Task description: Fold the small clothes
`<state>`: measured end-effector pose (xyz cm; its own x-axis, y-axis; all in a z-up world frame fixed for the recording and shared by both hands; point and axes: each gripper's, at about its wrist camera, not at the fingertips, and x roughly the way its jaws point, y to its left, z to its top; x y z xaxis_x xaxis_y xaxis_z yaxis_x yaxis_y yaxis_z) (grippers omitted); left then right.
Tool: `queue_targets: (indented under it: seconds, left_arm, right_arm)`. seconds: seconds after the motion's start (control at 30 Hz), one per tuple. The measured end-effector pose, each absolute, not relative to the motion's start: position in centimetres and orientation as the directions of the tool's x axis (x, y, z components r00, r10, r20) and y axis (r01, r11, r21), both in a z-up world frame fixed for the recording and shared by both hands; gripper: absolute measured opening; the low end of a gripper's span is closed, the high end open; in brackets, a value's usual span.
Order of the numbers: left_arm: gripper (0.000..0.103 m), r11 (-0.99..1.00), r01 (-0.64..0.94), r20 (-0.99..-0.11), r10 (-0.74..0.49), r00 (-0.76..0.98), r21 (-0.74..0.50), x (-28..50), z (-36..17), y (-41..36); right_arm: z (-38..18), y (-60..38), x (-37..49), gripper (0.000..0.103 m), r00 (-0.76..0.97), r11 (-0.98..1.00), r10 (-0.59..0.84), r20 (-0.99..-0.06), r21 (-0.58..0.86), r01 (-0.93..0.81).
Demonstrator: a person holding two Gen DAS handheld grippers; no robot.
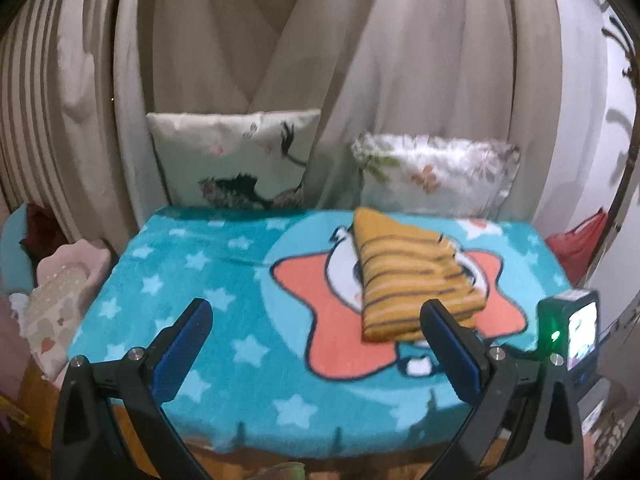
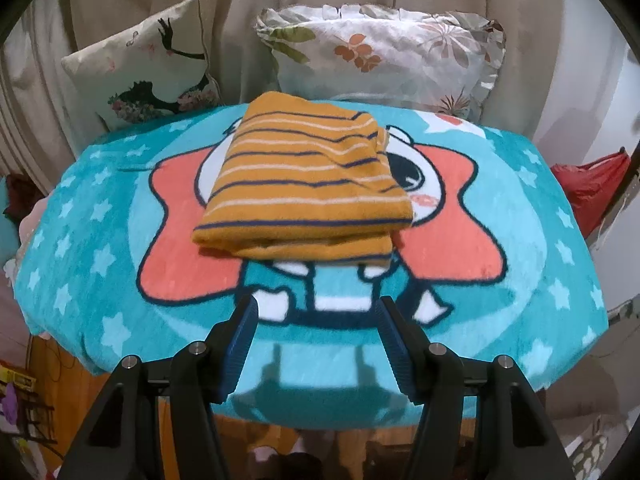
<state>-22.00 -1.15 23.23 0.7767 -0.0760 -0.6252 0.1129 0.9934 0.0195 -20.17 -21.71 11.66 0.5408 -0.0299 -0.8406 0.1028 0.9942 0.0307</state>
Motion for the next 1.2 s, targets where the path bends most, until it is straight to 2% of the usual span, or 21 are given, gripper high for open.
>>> queue_targets:
  seconds: [0.23,0.53,1.2]
  left_arm:
    - [0.103,0.993,0.093,-0.712,-0.01,0.702,0.078,-21.6,19.9,-0.1]
    - [0.103,0.997,0.083,-0.791,-0.055,0.61,-0.005,-21.0,17.4,2.3]
    - [0.103,0.998,0.066,-0.837,-0.038,0.545,-0.002,-21.1,15.2,2.9]
  right_arm:
    - [11.1,-20.7,-21.1,0.066,0.511,0.992,-0.048,-0.858,0.019,0.125]
    - [11.1,-19.1,-21.6,0.067,0.501,0.992,-0.074,-0.863,-0.014,0.122]
    - [11.8,-17.2,-21.3,0.07,0.505,0.991,-0.122,-0.854,-0.08,0.104]
